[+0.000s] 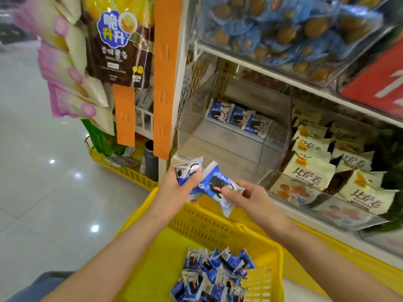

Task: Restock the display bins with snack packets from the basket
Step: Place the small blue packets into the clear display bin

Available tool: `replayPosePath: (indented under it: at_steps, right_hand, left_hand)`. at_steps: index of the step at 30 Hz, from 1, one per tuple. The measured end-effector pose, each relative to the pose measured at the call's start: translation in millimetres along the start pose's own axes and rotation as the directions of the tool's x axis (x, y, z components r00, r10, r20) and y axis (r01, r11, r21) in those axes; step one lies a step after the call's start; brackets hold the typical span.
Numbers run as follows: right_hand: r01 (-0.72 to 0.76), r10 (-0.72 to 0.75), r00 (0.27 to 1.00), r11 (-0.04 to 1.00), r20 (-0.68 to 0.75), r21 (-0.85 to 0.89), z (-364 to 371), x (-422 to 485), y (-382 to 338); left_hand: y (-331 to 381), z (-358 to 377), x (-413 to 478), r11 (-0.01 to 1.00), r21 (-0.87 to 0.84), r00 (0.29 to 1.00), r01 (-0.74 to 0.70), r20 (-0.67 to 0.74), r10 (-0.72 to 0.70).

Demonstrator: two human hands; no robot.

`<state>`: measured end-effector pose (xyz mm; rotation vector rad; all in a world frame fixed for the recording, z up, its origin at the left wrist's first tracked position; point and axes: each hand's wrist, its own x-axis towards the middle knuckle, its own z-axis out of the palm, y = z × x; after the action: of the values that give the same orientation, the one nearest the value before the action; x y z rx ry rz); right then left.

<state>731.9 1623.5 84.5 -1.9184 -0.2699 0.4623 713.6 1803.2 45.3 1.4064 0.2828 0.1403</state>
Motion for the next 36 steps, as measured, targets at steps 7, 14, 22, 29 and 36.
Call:
replayPosePath:
  at_steps: [7, 14, 22, 29, 36]
  right_hand:
    - [0.068, -0.139, 0.941, 0.971, -0.309, -0.228, -48.5, 68.4, -52.4]
    - [-0.181, -0.085, 0.898, 0.821, -0.431, -0.541, -77.6, 175.6, -47.0]
    - [-0.281, -0.010, 0.929, 0.632, -0.370, -0.722, -90.6, 245.4, -15.6]
    - [-0.281, -0.087, 0.918, 0.548, -0.388, -0.788, -96.6, 272.6, 1.1]
    - [-0.320, -0.115, 0.921, 0.325, -0.373, -0.890, -98.6, 268.9, -6.5]
  left_hand:
    - [26.7, -13.4, 17.1, 0.992, -0.115, 0.998, 0.057, 0.028, -0.054]
    - [35.1, -21.0, 33.7, 0.981, -0.182, 0.998, 0.064, 0.019, -0.062]
    - [33.6, -30.2, 56.6, 0.972, -0.233, 0.999, 0.040, -0.004, -0.042]
    - [26.6, -31.9, 69.1, 0.979, -0.193, 0.998, 0.060, -0.018, -0.065]
    - [26.9, -26.2, 71.3, 0.975, -0.187, 0.992, 0.118, -0.025, -0.125]
